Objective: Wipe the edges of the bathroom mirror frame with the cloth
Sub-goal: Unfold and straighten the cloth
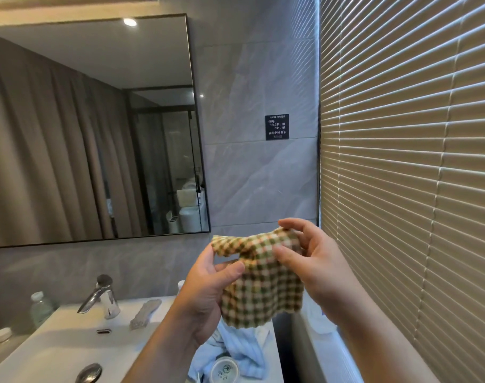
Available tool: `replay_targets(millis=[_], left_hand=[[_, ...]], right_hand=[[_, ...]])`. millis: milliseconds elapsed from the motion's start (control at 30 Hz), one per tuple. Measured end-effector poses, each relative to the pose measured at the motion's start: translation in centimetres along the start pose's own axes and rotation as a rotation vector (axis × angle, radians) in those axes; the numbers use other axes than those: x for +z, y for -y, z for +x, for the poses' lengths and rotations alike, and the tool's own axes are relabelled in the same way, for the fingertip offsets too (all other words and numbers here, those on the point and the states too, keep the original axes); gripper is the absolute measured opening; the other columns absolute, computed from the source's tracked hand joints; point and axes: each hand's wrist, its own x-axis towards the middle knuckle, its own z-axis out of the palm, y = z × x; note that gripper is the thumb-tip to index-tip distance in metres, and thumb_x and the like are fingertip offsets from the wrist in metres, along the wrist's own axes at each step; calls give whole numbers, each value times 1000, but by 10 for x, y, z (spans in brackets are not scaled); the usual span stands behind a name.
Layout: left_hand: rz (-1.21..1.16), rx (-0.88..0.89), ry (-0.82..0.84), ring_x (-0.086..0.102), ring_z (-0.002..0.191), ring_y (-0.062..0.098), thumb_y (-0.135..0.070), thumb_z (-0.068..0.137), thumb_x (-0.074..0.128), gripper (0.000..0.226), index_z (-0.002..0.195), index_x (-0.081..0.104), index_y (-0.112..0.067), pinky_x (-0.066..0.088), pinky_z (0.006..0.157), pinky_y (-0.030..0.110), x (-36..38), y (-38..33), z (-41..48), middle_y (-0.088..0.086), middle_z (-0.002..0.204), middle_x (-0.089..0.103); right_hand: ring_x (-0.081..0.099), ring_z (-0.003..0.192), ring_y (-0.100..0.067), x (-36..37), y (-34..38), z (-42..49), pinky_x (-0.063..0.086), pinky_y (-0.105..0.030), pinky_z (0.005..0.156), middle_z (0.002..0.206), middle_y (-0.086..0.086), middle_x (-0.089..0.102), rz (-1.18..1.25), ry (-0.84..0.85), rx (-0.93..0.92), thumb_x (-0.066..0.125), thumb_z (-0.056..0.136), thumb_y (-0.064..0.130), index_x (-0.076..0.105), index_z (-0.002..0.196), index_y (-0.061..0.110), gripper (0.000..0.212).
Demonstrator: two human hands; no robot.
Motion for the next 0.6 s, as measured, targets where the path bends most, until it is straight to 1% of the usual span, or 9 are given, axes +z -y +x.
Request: replay_targets(millis=[67,100,167,233,267,333,433,500,600], left_hand=[[2,49,-81,67,103,42,-2,73,73,75,139,40,-7,57,81,47,2,-3,0,28,111,67],[-40,57,-145,68,102,40,0,72,75,84,145,36,-15,57,79,46,2,-5,0,26,112,68],[-127,12,-253,70,100,33,-13,76,72,86,150,28,-23,57,79,45,4,-5,-2,21,122,65],[-161,-101,-211,68,105,32,-29,75,71,86,150,28,-26,56,86,50,7,-2,-6,17,136,56],[-149,-134,-155,68,105,32,-31,74,72,86,149,30,-27,56,85,50,10,-2,-9,16,135,56],[-48,-70,-101,70,97,29,-17,74,71,72,139,41,-24,57,75,40,13,-3,-10,18,116,68],[116,129,-178,70,88,25,10,76,67,49,120,62,-12,57,68,29,12,-15,-5,16,99,73],[59,144,-175,70,90,24,1,75,68,37,111,66,-9,58,68,30,9,-24,-2,13,99,74],[-249,-26,-81,70,87,27,-16,75,63,40,114,62,-8,61,72,43,5,-30,3,15,100,71]], right_hand=[[65,76,-20,2,0,-1,55,-38,76,84,-12,72,49,-15,4,65,89,-3,63,113,26,38],[60,70,-21,3,0,-1,52,-40,71,76,-14,68,72,-44,-1,63,90,-5,64,111,25,36],[52,67,-22,4,-2,0,43,-40,67,69,-18,59,84,-135,-32,65,90,-2,67,102,23,28],[54,67,-23,7,-4,1,46,-38,67,73,-24,64,72,-211,-61,67,89,3,69,97,21,20],[59,68,-22,7,-5,2,49,-37,69,77,-21,69,64,-225,-57,68,90,4,69,98,21,18],[65,72,-22,8,-6,1,54,-37,74,84,-12,74,56,-152,-5,67,91,6,67,103,22,20],[70,87,-23,5,-8,2,57,-38,81,93,-4,75,-72,-23,28,61,89,-5,66,104,25,34],[70,89,-13,2,-9,3,53,-27,79,93,2,76,-139,-32,-5,52,84,-16,68,98,21,43],[71,91,-12,-2,-3,4,53,-23,78,94,-1,76,-45,-36,-32,45,82,-22,69,94,15,46]])
